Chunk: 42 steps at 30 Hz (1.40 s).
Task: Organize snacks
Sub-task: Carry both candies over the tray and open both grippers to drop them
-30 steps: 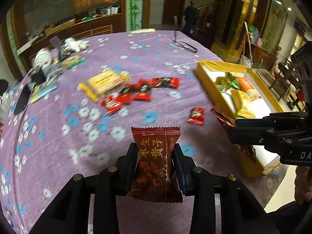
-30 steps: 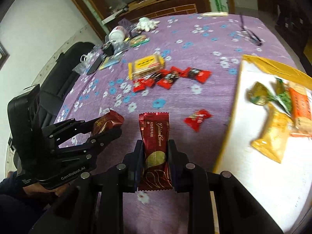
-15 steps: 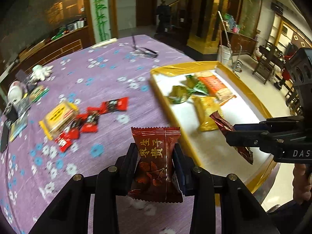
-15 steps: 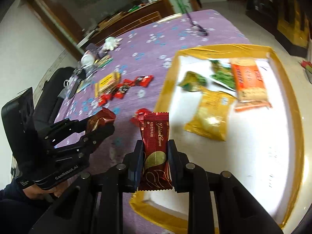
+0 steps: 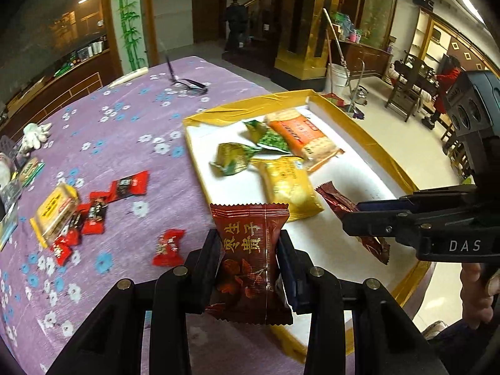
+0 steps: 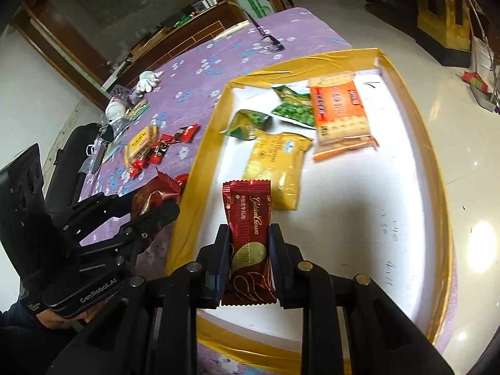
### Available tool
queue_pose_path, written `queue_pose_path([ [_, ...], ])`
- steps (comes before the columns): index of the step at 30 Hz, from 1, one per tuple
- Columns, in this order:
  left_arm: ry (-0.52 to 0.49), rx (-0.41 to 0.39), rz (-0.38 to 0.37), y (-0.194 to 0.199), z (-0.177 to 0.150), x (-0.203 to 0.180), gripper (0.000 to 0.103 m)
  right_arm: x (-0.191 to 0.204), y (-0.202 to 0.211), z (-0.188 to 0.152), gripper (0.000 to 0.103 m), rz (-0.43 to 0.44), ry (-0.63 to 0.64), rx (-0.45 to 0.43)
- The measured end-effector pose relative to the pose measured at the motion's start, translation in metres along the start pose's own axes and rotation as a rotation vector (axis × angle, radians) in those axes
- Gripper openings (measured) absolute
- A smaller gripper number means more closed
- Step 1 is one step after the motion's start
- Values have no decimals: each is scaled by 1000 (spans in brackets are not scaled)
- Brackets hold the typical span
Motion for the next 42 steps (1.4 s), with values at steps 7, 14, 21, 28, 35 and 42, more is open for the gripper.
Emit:
queue_pose_path([
  [7, -71, 19, -37, -11, 4, -29, 38, -20, 5, 1, 24, -29, -44, 0],
  [14, -132, 55, -67, -24, 0, -53, 38, -37, 4, -1, 24, -60, -80, 21],
  [21, -151, 78, -80, -32, -2, -60, 38, -41, 0, -1, 24, -75, -80, 37],
  [28, -157, 93, -85, -38, -1, -62, 38, -41, -6, -1, 24, -85, -79, 54],
  [35, -154, 97, -84, -41, -2, -59, 38, -41, -11, 2, 24, -89, -76, 65],
  [42, -156, 102, -88, -41, -3, -59, 38, -41, -15, 4, 24, -94, -75, 72],
])
Point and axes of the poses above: each gripper's, at about its wrist camera, not at the fingertips, and y roughly against the way its jaws point, x to its left, z to its top, the point moved 1 cm from there along -y, roughly the way its jaws point, and after that the axes turned 5 degrees about z, right-handed, at the moved point
